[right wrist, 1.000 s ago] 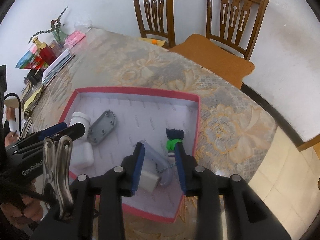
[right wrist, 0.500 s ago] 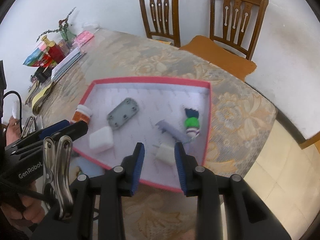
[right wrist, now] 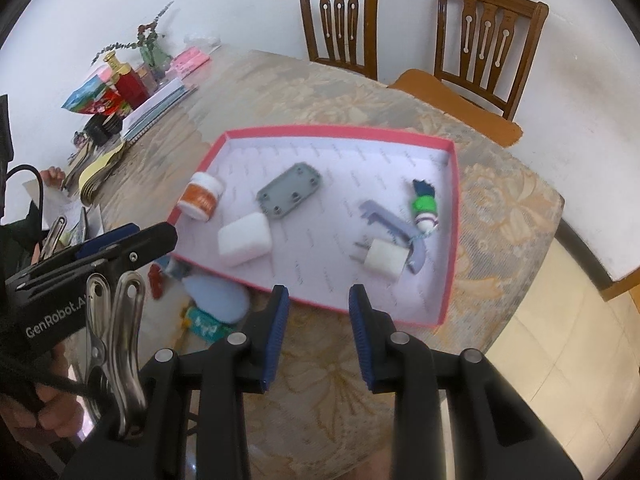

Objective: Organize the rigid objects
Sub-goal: 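Withdraw both tools from the tray toward the remaining items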

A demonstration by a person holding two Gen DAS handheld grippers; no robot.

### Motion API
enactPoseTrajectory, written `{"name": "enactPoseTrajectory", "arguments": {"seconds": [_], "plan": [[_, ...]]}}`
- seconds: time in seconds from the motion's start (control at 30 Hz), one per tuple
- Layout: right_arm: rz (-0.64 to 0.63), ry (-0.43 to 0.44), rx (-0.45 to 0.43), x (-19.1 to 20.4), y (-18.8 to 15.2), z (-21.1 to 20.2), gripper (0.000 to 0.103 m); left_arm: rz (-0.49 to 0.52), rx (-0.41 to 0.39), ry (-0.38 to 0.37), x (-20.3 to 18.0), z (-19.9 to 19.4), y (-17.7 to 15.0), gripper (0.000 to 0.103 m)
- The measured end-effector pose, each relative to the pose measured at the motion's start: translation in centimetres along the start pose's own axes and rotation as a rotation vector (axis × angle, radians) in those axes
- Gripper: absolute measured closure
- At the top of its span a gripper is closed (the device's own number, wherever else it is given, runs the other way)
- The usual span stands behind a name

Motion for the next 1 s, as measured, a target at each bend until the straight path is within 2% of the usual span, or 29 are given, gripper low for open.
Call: {"name": "enactPoseTrajectory", "arguments": {"seconds": [0.3, 0.57, 1.0], "plan": [[0.006, 0.004, 0.031, 1.5, -1.8, 0.4, 0.071, -0.014, 0.001, 0.029, 2.8, -0.9, -1.1, 0.05], [-0.002, 0.009, 0.067, 3.1, -3.2, 1.2, 0.071, -0.049, 0.002, 0.083, 7.0, -1.3, -1.8, 0.05], [-0.033, 0.021, 0.133, 5.3, -4.8, 2.8, 0.071, -0.071, 0.027, 0.173, 13.6, 1.1, -1.7, 0.05]]}}
Point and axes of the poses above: each gripper's, at about its wrist camera, not at the fingertips, and z roughly the way its jaws point, x to its left, y to its top, the point moved 2 cm from there along z, roughly the way its jaws point
